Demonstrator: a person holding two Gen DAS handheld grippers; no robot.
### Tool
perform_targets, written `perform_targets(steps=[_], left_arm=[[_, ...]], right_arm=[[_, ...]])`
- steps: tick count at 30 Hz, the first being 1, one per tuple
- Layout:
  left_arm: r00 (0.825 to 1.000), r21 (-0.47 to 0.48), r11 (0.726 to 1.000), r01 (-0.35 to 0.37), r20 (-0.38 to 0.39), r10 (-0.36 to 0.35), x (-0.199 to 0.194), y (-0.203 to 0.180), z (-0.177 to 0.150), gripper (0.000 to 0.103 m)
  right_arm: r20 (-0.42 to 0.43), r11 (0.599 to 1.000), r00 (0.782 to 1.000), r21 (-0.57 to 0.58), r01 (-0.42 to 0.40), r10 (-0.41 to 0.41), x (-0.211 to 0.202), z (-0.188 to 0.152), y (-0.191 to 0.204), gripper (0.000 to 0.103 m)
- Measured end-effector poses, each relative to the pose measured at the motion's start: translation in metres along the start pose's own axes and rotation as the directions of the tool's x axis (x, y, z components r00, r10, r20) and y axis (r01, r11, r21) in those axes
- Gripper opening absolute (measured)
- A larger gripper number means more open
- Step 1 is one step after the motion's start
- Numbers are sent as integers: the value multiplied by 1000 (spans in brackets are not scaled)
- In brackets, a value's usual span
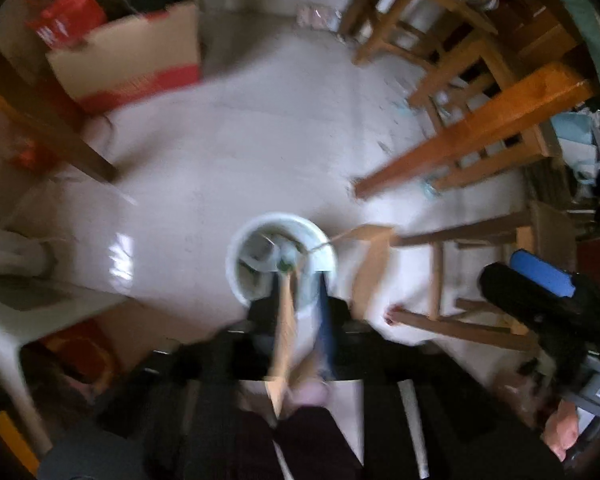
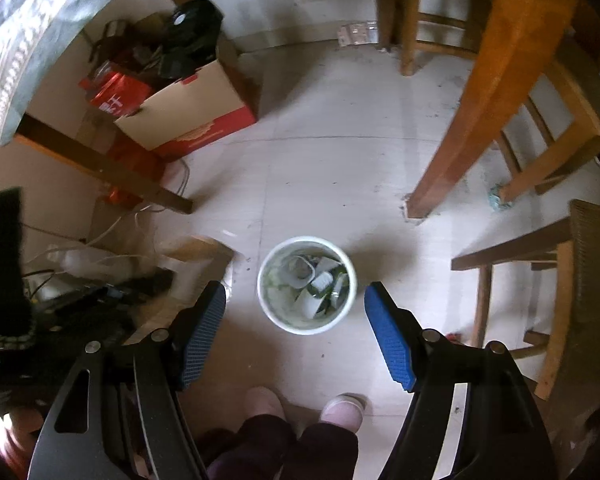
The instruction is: Collect trash
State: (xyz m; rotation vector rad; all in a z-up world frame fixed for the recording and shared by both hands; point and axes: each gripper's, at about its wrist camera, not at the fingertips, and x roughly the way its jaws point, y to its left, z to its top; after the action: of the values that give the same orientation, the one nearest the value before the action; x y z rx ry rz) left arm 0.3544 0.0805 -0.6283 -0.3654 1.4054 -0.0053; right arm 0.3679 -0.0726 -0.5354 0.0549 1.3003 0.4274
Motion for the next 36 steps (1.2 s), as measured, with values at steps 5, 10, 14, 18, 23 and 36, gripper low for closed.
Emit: perform_targets(steps=[5, 10, 14, 18, 23, 36], left_arm=[[997, 22, 999, -45, -56, 47, 9, -11, -3, 47], [999, 20, 999, -41, -33, 42, -36, -18, -8, 47], [997, 33, 997, -73, 19, 72, -93, -30, -11, 47], [989, 37, 993, -108, 105, 104, -180, -46, -17, 47], [961, 37, 991, -132, 250, 118, -292, -74, -31, 47], [767, 194, 976, -96, 640, -52, -540, -128, -129, 47]], right_arm=[[19, 1000, 1000, 22, 8, -8, -19, 1, -4, 69], [44, 1000, 999, 1, 10, -10, -52, 4, 2, 69], [71, 1000, 997, -27, 6, -4, -93, 5, 10, 69], [113, 998, 994, -57, 7, -1, -145, 9, 21, 69], [205, 994, 978, -111, -3, 26, -232, 10, 44, 69], [639, 967, 768, -218, 134, 38, -465, -67, 120, 69]])
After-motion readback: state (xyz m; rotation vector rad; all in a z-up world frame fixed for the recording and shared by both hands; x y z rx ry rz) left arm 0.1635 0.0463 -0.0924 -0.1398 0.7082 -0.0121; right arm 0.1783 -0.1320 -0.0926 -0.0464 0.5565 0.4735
